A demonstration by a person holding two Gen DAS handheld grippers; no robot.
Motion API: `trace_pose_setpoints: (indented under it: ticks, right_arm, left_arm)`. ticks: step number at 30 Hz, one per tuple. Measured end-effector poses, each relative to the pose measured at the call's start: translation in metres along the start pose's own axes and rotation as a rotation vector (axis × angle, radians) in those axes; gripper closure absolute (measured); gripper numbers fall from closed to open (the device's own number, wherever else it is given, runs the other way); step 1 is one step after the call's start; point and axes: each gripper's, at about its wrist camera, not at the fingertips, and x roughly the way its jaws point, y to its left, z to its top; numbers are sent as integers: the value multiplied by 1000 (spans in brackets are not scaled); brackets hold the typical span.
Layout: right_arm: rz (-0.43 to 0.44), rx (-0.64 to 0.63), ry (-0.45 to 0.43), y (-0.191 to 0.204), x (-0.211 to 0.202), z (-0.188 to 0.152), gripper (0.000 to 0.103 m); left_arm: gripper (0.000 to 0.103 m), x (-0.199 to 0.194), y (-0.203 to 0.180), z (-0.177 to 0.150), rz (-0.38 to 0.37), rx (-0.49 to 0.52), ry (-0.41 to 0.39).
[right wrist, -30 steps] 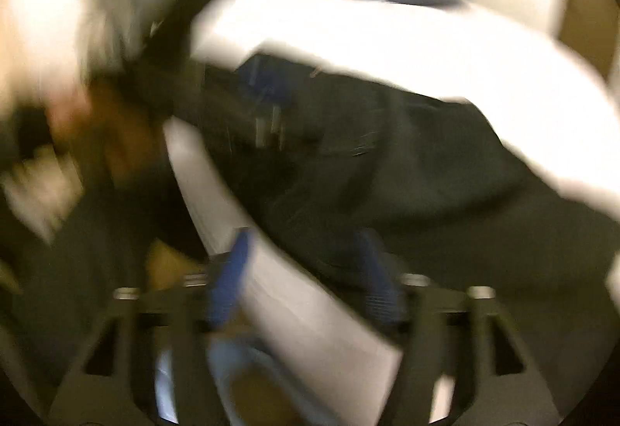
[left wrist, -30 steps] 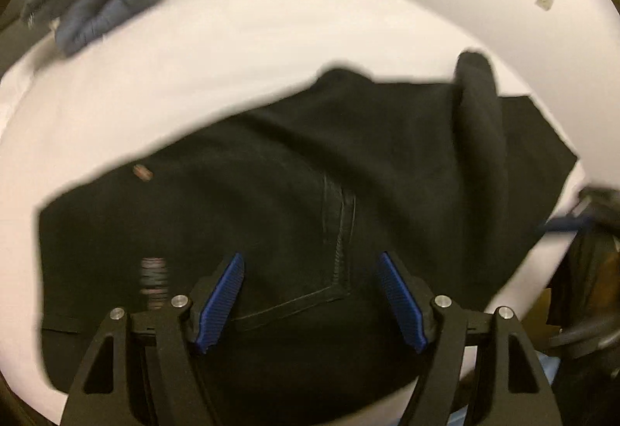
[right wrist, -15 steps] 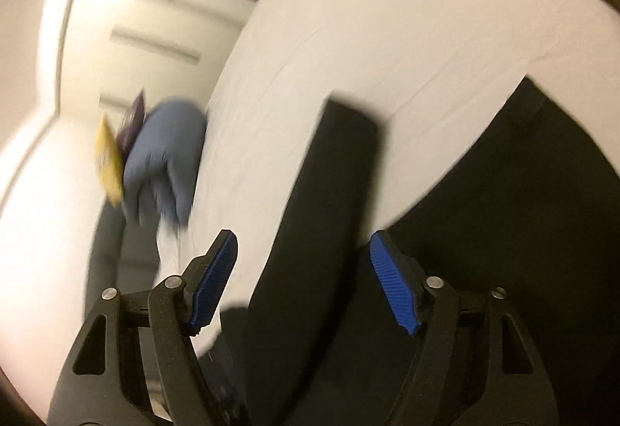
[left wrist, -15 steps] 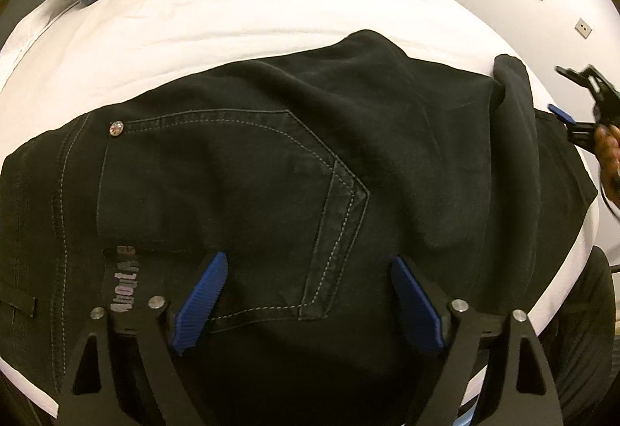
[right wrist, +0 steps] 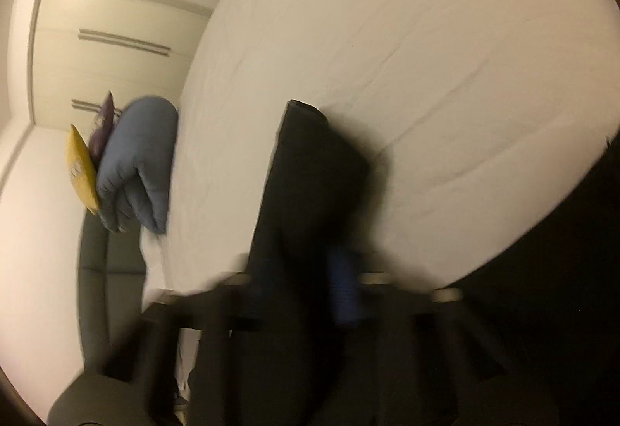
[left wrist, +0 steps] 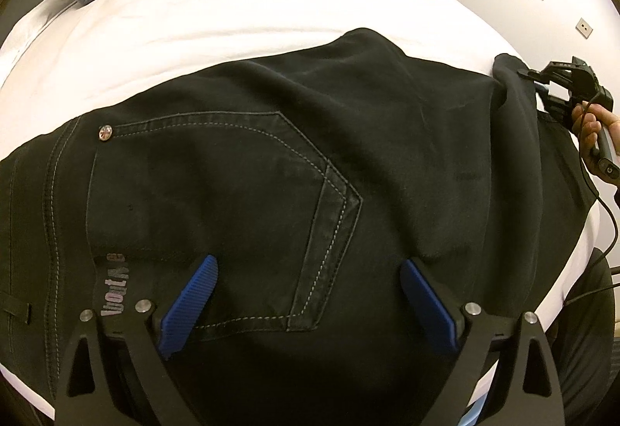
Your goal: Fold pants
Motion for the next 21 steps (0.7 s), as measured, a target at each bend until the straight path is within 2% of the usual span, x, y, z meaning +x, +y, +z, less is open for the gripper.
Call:
trace_pose_setpoints:
  ticks: [3, 5, 9, 11, 12, 14, 18, 21]
  right_arm:
    - [-16, -107, -51, 22, -7, 1, 100]
    - [-5, -135, -89, 35, -25, -3, 101]
    - [84, -136, -177, 31, -76, -21, 100]
    - [53, -108, -184, 17, -85, -29, 100]
    - [-10, -64, -165, 3, -88, -33, 100]
    - [-81, -1, -155, -16, -92, -42, 100]
    - [-78, -6, -194, -31, -113, -75, 100]
    - [-86, 44, -211, -43, -124, -91, 100]
  left_arm:
    - [7, -5, 6, -4, -3, -2, -4]
    - [7, -6, 8, -5, -6, -2, -8]
    - [7, -9, 11, -6, -7, -2, -13]
    - [7, -10, 12, -7, -7, -1, -14]
    - [7, -10, 13, -8, -7, 1, -14]
    - [7, -11, 12, -9, -8, 0, -16]
    - [6, -9, 10, -9, -6, 1, -15]
    - [5, -8, 8, -8, 0, 8, -11]
